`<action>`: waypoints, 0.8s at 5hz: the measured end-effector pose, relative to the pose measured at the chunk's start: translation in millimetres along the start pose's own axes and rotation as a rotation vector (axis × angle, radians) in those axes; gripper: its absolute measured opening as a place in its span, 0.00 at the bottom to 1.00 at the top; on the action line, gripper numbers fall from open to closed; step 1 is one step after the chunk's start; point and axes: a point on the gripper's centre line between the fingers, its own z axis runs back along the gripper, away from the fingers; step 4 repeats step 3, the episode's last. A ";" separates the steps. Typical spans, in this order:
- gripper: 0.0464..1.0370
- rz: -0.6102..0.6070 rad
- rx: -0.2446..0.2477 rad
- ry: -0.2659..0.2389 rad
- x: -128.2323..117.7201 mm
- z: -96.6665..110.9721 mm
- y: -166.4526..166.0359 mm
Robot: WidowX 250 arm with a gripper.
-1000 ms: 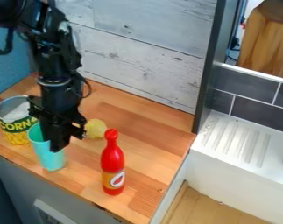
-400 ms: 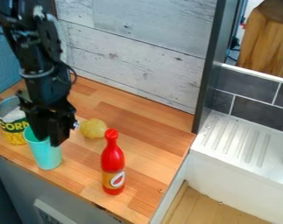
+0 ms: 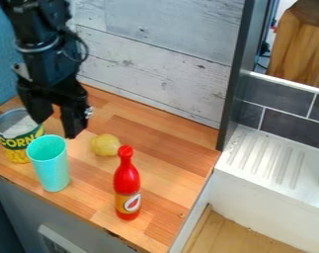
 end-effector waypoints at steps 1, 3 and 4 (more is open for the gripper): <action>0.97 -0.125 -0.011 -0.034 9.3 24.1 -31.9; 0.97 -0.370 -0.047 -0.031 8.4 40.4 -88.6; 0.97 -0.370 -0.047 -0.031 8.4 40.4 -88.6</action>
